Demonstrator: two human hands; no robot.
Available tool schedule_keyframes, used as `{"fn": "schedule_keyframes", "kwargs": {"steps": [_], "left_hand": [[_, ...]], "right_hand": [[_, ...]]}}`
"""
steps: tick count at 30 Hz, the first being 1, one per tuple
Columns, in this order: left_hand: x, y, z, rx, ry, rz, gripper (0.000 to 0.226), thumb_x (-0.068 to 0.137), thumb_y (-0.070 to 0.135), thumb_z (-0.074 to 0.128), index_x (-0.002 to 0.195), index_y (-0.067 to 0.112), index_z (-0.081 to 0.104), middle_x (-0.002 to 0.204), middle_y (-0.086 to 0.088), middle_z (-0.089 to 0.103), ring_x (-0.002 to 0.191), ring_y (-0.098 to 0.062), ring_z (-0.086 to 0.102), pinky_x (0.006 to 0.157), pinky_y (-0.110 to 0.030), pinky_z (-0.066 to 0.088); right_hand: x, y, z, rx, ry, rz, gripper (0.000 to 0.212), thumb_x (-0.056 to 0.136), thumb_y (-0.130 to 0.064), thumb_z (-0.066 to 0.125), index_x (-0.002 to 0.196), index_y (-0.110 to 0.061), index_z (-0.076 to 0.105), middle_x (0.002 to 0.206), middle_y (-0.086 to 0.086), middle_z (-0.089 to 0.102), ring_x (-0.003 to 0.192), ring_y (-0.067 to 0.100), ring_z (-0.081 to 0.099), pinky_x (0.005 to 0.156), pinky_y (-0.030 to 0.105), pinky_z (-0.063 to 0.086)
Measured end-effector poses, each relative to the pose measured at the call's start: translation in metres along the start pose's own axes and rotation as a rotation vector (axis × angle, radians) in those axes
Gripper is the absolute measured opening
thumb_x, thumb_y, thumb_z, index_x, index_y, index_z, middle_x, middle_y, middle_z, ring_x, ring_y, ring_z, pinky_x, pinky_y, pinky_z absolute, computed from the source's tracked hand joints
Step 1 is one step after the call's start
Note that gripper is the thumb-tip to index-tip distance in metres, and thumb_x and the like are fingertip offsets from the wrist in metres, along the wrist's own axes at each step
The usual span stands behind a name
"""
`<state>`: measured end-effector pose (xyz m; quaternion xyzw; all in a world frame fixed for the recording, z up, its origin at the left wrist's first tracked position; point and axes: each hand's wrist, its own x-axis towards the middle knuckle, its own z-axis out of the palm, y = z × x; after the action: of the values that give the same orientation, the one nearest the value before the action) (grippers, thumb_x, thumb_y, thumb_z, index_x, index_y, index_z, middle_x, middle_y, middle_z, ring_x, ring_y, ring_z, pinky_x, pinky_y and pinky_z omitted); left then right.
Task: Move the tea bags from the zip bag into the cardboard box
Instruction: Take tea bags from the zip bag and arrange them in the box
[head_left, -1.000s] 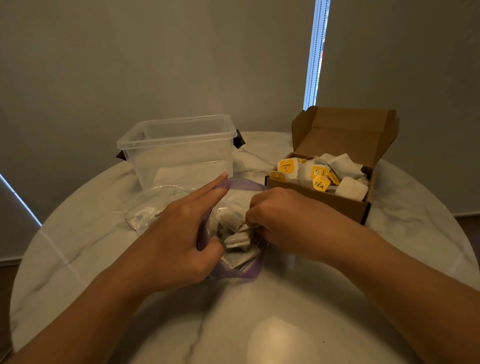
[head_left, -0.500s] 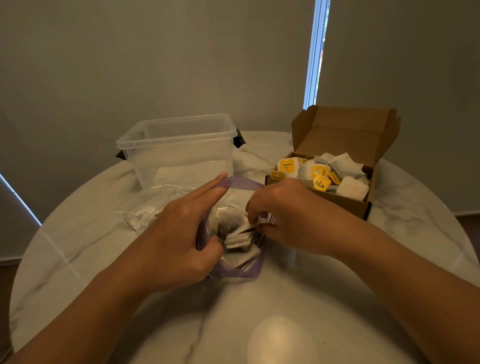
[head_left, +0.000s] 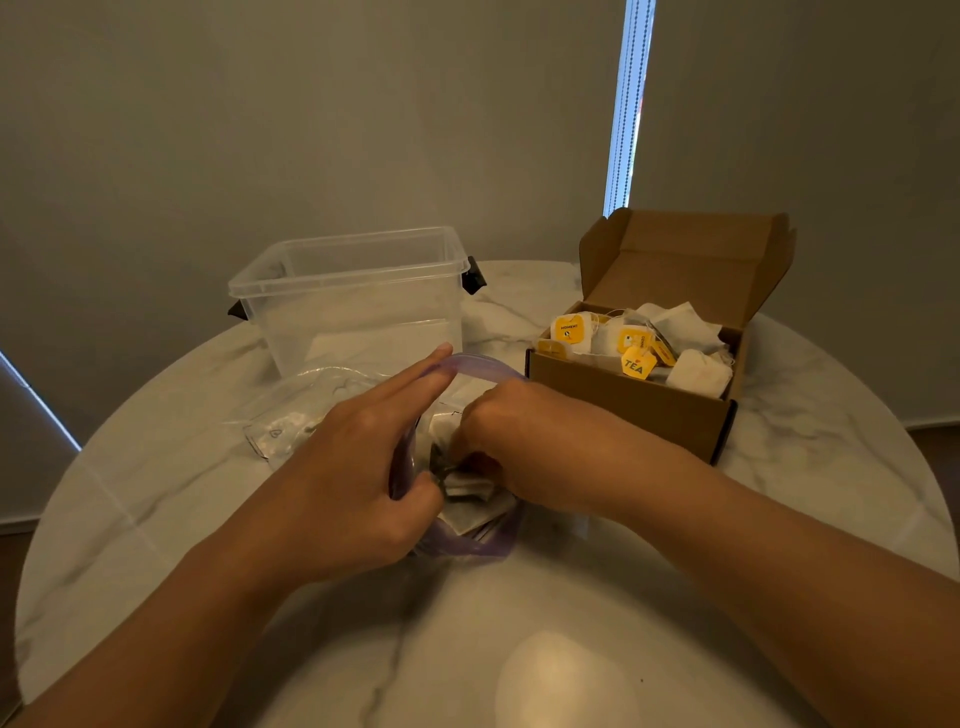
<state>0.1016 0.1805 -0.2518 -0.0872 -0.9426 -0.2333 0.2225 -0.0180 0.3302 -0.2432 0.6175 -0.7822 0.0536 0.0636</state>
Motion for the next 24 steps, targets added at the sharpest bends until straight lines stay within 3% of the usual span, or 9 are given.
{"fn": "schedule_keyframes", "kwargs": {"steps": [5, 9, 12, 15, 18, 21, 24], "left_hand": [[-0.001, -0.002, -0.001, 0.002, 0.016, -0.011, 0.082, 0.074, 0.021, 0.058, 0.152, 0.025, 0.037, 0.159, 0.019, 0.029, 0.141, 0.004, 0.032, 0.109, -0.034, 0.044], [-0.001, -0.001, -0.002, 0.005, 0.005, -0.015, 0.080, 0.075, 0.029, 0.055, 0.153, 0.027, 0.035, 0.159, 0.023, 0.026, 0.142, 0.004, 0.032, 0.109, -0.035, 0.044], [0.000, -0.002, -0.002, 0.010, -0.002, -0.024, 0.082, 0.075, 0.024, 0.058, 0.153, 0.027, 0.034, 0.159, 0.022, 0.026, 0.142, 0.005, 0.030, 0.111, -0.034, 0.043], [-0.001, -0.003, -0.001, 0.001, -0.003, -0.033, 0.083, 0.075, 0.022, 0.059, 0.154, 0.027, 0.033, 0.158, 0.023, 0.026, 0.142, 0.006, 0.030, 0.110, -0.033, 0.043], [-0.001, -0.003, 0.000, -0.014, -0.008, -0.030, 0.083, 0.075, 0.022, 0.059, 0.153, 0.027, 0.034, 0.158, 0.023, 0.027, 0.142, 0.005, 0.031, 0.109, -0.035, 0.045], [-0.001, -0.003, 0.001, -0.024, -0.010, -0.016, 0.083, 0.075, 0.024, 0.058, 0.154, 0.029, 0.032, 0.158, 0.025, 0.027, 0.141, 0.002, 0.034, 0.107, -0.034, 0.047], [-0.001, -0.004, 0.001, -0.021, -0.006, -0.012, 0.081, 0.074, 0.036, 0.052, 0.153, 0.031, 0.034, 0.157, 0.027, 0.027, 0.138, -0.001, 0.041, 0.100, -0.029, 0.050]], "right_hand": [[-0.013, 0.001, -0.015, 0.102, 0.142, 0.058, 0.020, 0.093, -0.015, 0.061, 0.107, -0.022, 0.072, 0.099, -0.001, 0.070, 0.086, 0.013, 0.065, 0.076, 0.031, 0.057], [-0.036, 0.014, -0.034, 0.475, 0.336, 0.138, 0.016, 0.085, -0.016, 0.072, 0.099, -0.023, 0.076, 0.092, -0.009, 0.073, 0.082, 0.006, 0.068, 0.075, 0.025, 0.058], [-0.046, 0.028, -0.045, 0.765, 0.417, 0.190, 0.015, 0.083, -0.008, 0.072, 0.093, -0.019, 0.076, 0.086, -0.003, 0.075, 0.081, 0.013, 0.071, 0.074, 0.027, 0.059], [-0.052, 0.045, -0.047, 0.994, 0.533, 0.252, 0.015, 0.082, -0.003, 0.070, 0.091, -0.014, 0.074, 0.083, 0.000, 0.075, 0.076, 0.010, 0.071, 0.066, 0.019, 0.054], [-0.059, 0.068, -0.045, 1.177, 0.677, 0.407, 0.013, 0.082, 0.000, 0.069, 0.090, -0.009, 0.072, 0.082, 0.006, 0.075, 0.076, 0.019, 0.072, 0.066, 0.029, 0.056], [-0.067, 0.088, -0.047, 1.103, 0.819, 0.572, 0.011, 0.084, -0.003, 0.069, 0.092, -0.009, 0.073, 0.090, 0.012, 0.075, 0.085, 0.028, 0.073, 0.075, 0.041, 0.060], [-0.074, 0.103, -0.046, 0.898, 0.888, 0.717, 0.010, 0.084, -0.008, 0.072, 0.086, -0.019, 0.074, 0.088, 0.008, 0.074, 0.083, 0.023, 0.072, 0.069, 0.034, 0.060]]}}
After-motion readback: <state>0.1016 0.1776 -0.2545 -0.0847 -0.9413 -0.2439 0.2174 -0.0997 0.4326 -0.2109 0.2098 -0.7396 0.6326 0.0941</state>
